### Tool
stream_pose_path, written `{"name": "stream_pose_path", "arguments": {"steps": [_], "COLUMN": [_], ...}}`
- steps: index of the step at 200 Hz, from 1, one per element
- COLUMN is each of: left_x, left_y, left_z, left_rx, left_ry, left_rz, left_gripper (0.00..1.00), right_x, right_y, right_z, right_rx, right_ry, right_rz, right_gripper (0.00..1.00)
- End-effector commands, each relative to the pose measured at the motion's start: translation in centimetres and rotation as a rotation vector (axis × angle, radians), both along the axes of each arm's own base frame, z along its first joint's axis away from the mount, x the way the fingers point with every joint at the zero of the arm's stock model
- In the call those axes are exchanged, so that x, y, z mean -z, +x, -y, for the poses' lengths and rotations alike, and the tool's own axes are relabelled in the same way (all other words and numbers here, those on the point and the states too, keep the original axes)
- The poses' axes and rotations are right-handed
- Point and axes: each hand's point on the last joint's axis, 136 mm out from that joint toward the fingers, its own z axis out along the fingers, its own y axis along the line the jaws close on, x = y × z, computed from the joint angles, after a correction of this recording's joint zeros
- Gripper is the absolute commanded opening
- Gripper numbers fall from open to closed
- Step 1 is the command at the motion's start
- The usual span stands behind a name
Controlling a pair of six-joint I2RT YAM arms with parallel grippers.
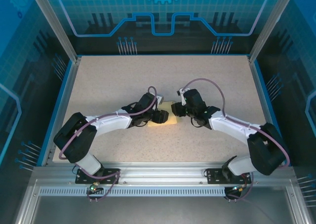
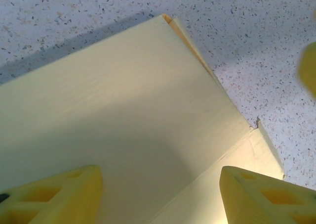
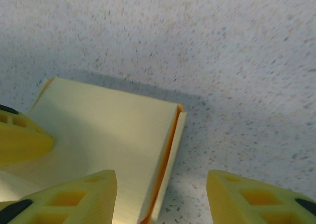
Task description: Fold the paper box
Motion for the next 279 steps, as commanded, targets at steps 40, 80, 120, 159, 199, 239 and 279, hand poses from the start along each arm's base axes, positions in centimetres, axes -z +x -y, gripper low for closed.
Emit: {"name": "stream_pose_path", "arguments": {"steps": [40,80,120,159,199,239,279], "left_x": [0.6,-0.1,-2.4,-3.7,-1.4,0.3,0.6], "left_y": [-0.5,-0.5,-0.2,-0.5,-3.2,-6.5,-6.3], "left_z": [-0.5,-0.6,-1.4,-4.4,-8.1,-9.6,-8.7], "left_rx": [-0.042,-0.047,-0.073,-0.154,-0.223,-0.217,-0.19], "left_ry": [-0.028,-0.037,-0.039,-0.003,0.003,-0.032,-0.122], "left_rz": [0.001,0.018,0.089,0.154,0.045,-0.046,-0.089], "left_gripper": [0.66,0.66,0.67,0.7,0.72,0.75,0.77], "right_x": [3.9,6.8,7.4,4.2,1.7,2.0,3.5], "right_y": [0.4,-0.1,-0.3,-0.2,-1.6,-4.2,-4.7], "right_z": [-1.0,-0.7,-0.3,-0.5,0.0,1.5,-0.8], "right_rx": [-0.008,0.003,0.01,-0.017,-0.05,-0.067,-0.145], "right_ry": [0.034,0.007,-0.013,0.003,-0.019,-0.042,0.036], "right_rz": [-0.138,-0.194,-0.204,-0.149,-0.127,-0.17,-0.269], "right_gripper": [0.52,0.51,0.5,0.51,0.56,0.64,0.68]}}
